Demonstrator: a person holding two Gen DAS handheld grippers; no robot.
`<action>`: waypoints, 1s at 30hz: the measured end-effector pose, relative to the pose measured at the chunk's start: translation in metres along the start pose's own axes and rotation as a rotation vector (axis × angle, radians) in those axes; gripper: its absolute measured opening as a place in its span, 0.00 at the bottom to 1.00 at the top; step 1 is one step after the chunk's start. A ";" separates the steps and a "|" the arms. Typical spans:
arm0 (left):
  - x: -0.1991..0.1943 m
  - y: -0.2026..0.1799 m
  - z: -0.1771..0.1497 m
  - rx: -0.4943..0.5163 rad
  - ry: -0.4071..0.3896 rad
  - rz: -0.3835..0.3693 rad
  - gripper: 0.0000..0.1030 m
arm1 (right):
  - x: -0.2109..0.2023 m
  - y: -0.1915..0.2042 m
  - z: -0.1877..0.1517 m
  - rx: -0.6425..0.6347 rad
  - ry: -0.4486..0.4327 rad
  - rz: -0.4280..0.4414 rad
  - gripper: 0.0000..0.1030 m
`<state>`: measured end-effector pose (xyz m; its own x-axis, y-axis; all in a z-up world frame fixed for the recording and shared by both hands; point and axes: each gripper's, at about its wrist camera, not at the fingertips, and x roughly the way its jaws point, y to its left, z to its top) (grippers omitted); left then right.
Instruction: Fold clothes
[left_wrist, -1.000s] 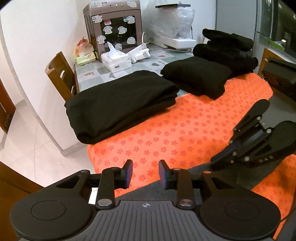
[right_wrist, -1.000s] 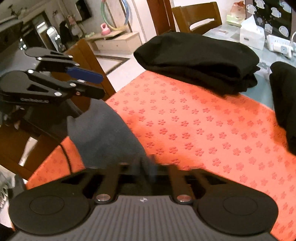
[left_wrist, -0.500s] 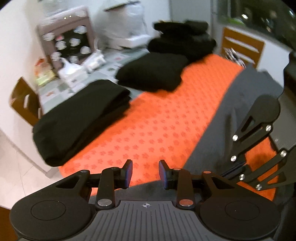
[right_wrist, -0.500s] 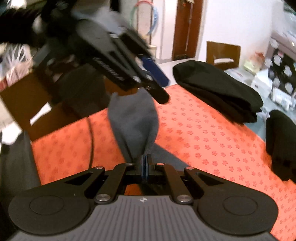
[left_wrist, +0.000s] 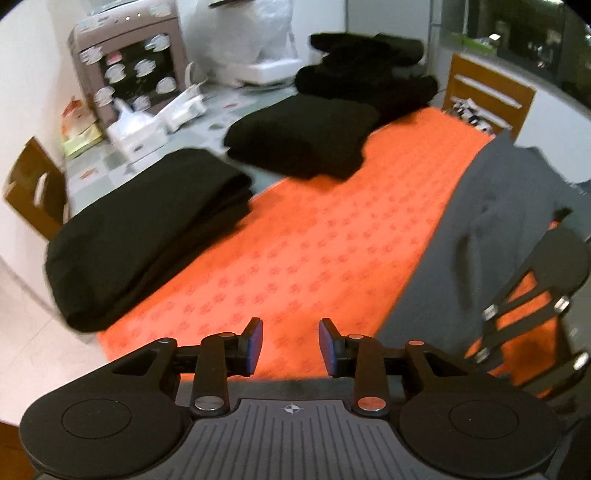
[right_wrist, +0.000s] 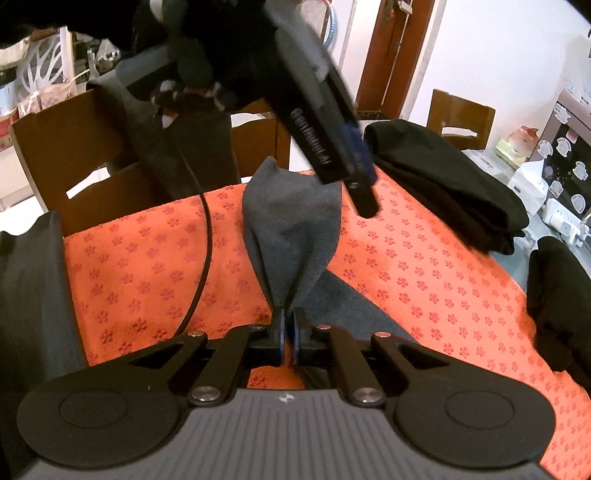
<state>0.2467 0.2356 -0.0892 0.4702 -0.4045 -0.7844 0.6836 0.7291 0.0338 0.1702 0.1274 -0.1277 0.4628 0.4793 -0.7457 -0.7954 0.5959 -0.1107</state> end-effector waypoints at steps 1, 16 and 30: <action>0.002 -0.005 0.002 0.004 0.000 -0.018 0.37 | 0.000 0.001 0.000 -0.002 0.001 0.001 0.10; 0.004 -0.014 -0.033 0.010 0.224 0.018 0.11 | -0.027 -0.023 -0.009 0.194 -0.028 -0.076 0.17; -0.015 -0.022 -0.011 -0.017 0.050 0.038 0.13 | -0.061 -0.060 -0.110 0.809 0.118 -0.327 0.17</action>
<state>0.2189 0.2318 -0.0847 0.4669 -0.3484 -0.8128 0.6561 0.7527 0.0542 0.1471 -0.0085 -0.1481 0.5396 0.1620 -0.8262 -0.0887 0.9868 0.1355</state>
